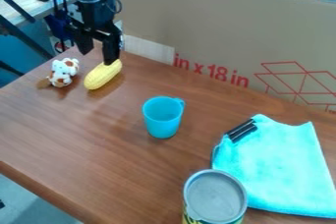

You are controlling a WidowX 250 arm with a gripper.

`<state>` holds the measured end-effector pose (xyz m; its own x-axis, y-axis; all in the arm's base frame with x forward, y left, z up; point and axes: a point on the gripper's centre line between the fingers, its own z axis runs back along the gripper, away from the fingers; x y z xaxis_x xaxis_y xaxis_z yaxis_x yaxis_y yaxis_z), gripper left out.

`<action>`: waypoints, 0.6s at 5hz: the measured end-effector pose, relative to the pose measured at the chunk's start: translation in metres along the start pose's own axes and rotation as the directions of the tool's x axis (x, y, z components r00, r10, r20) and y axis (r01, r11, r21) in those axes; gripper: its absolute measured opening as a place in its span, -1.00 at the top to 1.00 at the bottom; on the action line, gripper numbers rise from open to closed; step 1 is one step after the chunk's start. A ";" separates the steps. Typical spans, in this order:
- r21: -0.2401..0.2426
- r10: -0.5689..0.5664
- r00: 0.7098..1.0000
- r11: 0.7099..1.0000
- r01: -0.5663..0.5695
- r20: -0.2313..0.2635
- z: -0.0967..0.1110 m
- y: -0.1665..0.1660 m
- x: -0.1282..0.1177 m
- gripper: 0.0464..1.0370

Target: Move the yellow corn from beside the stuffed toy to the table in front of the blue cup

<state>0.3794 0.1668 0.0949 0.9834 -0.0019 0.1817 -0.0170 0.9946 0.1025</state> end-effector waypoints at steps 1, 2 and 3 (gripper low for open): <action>-0.008 0.023 0.999 1.000 -0.023 -0.027 -0.014 0.003 0.001 -0.94; -0.009 0.020 0.997 1.000 -0.021 -0.076 -0.029 0.007 0.005 -0.94; -0.022 0.035 0.991 0.999 -0.038 -0.130 -0.051 0.008 0.008 -0.94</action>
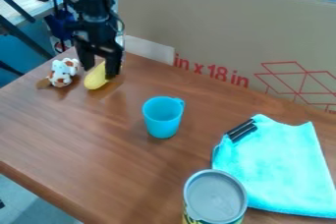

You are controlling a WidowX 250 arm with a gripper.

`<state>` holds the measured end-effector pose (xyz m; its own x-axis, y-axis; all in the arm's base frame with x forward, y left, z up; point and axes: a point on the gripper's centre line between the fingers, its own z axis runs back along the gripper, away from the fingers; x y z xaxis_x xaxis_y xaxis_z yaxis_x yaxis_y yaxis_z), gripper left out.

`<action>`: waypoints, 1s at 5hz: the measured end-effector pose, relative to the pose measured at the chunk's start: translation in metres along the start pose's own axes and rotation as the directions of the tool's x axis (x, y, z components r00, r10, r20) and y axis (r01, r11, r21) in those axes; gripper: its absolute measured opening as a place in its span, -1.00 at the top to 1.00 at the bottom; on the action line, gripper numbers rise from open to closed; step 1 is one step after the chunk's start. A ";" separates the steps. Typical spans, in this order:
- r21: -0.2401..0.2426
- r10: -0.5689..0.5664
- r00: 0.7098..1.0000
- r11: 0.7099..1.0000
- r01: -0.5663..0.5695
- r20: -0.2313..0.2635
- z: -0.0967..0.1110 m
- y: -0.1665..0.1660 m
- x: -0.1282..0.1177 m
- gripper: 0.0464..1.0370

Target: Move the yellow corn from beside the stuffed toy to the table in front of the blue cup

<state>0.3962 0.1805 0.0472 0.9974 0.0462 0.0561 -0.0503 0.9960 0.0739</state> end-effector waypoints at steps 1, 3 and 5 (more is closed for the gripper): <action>-0.003 -0.002 1.000 1.000 0.002 -0.012 -0.012 0.003 0.008 -0.93; 0.009 0.057 0.998 0.998 -0.057 -0.004 -0.013 0.002 0.011 -0.37; 0.038 0.065 0.997 0.997 -0.064 -0.041 0.037 -0.017 -0.020 -0.31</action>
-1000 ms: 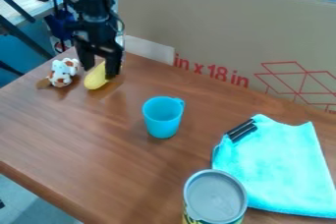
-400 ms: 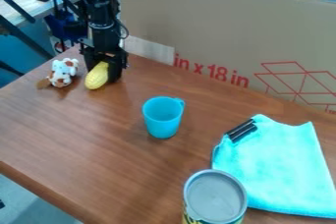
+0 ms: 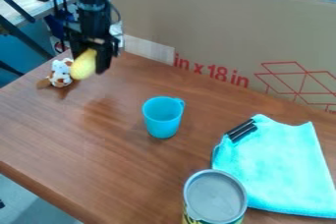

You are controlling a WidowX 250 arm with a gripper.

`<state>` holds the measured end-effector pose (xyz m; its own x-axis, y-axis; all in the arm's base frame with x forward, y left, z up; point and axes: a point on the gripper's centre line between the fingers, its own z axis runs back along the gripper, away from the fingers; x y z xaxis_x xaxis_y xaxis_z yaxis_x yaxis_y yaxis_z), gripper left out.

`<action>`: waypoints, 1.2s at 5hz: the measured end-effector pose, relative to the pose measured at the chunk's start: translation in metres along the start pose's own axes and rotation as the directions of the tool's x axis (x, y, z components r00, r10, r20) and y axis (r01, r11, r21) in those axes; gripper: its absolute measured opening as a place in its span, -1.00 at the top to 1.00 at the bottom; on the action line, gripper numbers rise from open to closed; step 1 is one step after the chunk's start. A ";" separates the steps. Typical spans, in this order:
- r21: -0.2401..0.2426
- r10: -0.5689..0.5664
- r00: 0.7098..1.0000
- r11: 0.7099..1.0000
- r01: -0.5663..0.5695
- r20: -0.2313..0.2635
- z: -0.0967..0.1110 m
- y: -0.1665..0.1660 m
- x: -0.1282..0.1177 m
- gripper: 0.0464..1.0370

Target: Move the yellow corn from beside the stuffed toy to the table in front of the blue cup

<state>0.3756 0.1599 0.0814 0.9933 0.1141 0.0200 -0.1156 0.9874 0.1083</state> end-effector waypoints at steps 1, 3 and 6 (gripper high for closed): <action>0.013 -0.026 1.000 1.000 0.026 -0.010 0.024 -0.019 -0.020 -0.31; 0.003 -0.228 0.955 0.973 0.233 -0.191 0.017 -0.095 -0.084 -0.31; 0.011 -0.401 0.889 0.911 0.413 -0.220 0.016 -0.167 -0.101 -0.31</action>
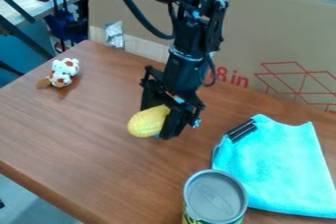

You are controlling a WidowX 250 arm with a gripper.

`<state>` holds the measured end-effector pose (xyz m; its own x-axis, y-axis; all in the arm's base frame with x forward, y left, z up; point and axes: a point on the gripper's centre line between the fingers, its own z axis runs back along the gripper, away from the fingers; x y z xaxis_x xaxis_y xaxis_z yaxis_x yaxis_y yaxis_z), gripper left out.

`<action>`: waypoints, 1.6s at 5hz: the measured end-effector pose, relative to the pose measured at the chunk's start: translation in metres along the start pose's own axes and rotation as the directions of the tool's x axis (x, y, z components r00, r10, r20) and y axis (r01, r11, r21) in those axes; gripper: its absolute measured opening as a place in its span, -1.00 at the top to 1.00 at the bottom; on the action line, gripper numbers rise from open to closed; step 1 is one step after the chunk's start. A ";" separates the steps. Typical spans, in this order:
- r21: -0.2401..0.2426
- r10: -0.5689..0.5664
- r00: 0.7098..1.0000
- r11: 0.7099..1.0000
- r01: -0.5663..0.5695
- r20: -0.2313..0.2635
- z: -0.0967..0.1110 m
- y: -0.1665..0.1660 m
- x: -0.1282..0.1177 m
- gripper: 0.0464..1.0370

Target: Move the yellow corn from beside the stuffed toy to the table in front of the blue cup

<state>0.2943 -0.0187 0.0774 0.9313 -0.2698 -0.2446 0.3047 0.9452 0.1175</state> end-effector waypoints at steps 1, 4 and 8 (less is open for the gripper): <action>-0.006 -0.012 1.000 1.000 0.012 0.003 -0.003 -0.006 0.000 -0.31; -0.033 -0.144 0.989 0.989 0.145 0.010 -0.035 -0.027 0.008 -0.31; -0.013 -0.037 0.985 0.999 0.040 0.170 -0.013 -0.018 -0.015 -0.94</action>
<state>0.2721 -0.0290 0.0660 0.9397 -0.3321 -0.0818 0.3391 0.9359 0.0953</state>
